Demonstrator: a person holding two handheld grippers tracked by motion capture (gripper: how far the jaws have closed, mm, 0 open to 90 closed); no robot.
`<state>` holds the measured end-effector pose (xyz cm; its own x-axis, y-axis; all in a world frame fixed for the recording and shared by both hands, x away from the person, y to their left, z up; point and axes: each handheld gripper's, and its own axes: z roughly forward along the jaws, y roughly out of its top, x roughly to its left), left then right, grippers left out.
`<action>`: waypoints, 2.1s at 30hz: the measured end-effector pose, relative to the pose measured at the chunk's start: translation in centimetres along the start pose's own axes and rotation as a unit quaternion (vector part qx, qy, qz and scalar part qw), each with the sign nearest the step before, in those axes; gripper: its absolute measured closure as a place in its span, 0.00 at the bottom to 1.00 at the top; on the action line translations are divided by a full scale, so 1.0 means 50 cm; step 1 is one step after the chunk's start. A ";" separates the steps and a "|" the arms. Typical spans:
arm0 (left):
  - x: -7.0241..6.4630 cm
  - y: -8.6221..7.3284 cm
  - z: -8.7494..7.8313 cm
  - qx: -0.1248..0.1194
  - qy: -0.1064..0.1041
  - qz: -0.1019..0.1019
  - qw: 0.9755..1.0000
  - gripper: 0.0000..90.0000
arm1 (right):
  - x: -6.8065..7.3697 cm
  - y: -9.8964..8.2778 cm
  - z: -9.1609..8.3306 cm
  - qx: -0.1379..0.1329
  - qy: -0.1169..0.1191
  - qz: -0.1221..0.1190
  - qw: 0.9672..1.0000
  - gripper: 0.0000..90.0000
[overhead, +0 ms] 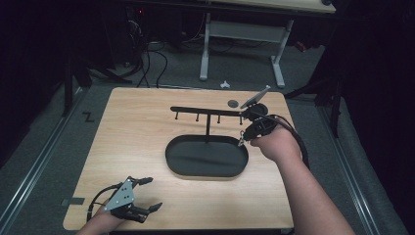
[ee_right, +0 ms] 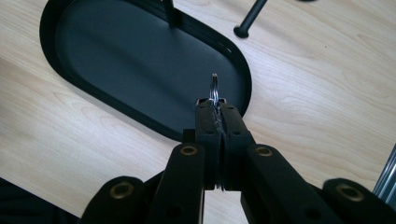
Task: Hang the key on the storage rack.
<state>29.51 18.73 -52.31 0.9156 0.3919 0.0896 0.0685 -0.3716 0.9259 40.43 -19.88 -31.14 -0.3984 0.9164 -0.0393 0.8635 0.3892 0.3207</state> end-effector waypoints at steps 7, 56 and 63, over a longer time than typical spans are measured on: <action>0.001 0.000 0.000 0.000 0.000 -0.001 1.000 0.17 | -0.001 0.029 -0.004 -0.009 0.001 0.001 1.000 0.98; -0.001 0.000 0.000 0.000 -0.001 0.001 1.000 0.17 | -0.036 0.050 0.020 -0.027 -0.021 0.041 0.999 0.87; -0.001 0.000 0.000 0.001 -0.001 0.002 1.000 0.17 | -0.040 0.036 0.018 -0.024 -0.021 0.046 0.998 0.86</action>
<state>29.47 18.70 -52.33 0.9166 0.3890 0.0928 0.0658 -0.3757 0.9244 43.08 -20.93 -31.32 -0.3035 0.9517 -0.0467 0.8798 0.2987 0.3699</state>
